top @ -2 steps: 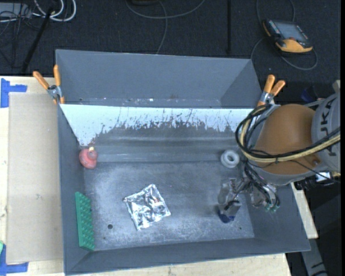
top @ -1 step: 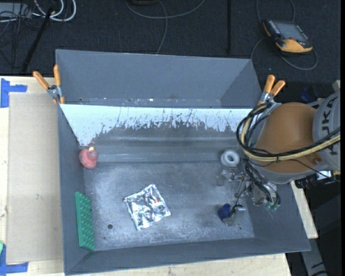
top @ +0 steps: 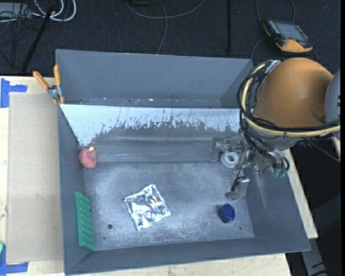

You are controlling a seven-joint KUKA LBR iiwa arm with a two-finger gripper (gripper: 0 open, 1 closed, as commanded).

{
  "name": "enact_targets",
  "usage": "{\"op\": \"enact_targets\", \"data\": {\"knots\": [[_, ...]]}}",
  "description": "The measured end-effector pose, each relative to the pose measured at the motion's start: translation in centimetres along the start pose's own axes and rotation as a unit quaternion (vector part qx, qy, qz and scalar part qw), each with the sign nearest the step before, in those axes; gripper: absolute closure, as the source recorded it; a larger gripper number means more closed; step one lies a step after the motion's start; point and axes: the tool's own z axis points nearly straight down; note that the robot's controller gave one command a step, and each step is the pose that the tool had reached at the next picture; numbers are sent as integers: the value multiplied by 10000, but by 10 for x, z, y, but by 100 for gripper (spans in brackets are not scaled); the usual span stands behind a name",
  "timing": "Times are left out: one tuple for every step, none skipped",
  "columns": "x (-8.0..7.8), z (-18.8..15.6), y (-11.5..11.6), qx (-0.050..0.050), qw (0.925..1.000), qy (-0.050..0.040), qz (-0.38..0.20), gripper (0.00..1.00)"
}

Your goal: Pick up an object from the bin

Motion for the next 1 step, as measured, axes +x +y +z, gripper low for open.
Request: {"op": "enact_targets", "data": {"knots": [[40, 146, -69, -18, 9983, 79, -582, 0]]}}
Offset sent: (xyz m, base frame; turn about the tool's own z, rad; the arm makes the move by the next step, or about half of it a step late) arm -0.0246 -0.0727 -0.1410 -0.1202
